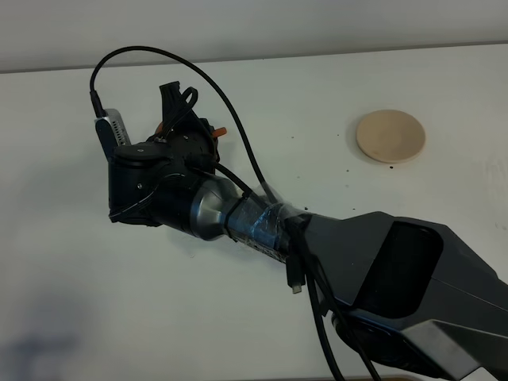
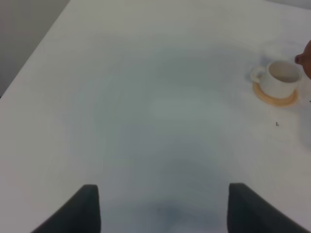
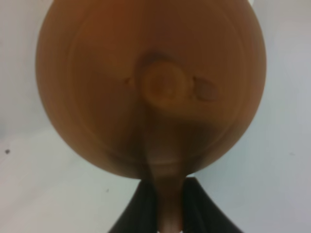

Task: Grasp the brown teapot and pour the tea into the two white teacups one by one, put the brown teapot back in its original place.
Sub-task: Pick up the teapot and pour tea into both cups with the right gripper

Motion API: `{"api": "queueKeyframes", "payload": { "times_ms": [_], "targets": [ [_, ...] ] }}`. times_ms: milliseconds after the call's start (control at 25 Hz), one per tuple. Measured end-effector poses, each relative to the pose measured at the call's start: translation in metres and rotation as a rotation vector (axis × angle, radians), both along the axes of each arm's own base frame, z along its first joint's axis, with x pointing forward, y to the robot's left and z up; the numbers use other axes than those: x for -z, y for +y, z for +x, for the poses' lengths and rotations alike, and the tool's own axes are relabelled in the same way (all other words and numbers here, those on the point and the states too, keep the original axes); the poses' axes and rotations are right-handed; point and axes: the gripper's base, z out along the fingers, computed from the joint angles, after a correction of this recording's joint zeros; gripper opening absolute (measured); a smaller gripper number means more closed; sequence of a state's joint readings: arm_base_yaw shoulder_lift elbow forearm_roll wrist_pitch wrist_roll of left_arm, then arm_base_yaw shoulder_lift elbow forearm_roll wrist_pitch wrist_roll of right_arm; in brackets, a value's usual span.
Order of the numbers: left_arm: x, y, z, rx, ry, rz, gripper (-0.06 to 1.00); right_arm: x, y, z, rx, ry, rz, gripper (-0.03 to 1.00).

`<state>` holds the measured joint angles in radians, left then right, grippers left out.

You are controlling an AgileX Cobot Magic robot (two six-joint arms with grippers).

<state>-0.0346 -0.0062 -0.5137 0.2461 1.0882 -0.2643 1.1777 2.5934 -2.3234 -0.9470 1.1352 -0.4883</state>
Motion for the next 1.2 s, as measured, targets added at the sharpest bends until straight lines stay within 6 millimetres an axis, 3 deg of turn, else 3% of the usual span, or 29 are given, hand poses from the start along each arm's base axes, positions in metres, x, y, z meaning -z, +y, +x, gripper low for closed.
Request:
{"api": "queueKeyframes", "payload": {
  "times_ms": [1200],
  "targets": [
    [0.0000,0.0000,0.0000,0.000,0.000,0.000,0.55,-0.0065,0.0025,0.0038,-0.099,-0.089,-0.101,0.09]
  ]
}}
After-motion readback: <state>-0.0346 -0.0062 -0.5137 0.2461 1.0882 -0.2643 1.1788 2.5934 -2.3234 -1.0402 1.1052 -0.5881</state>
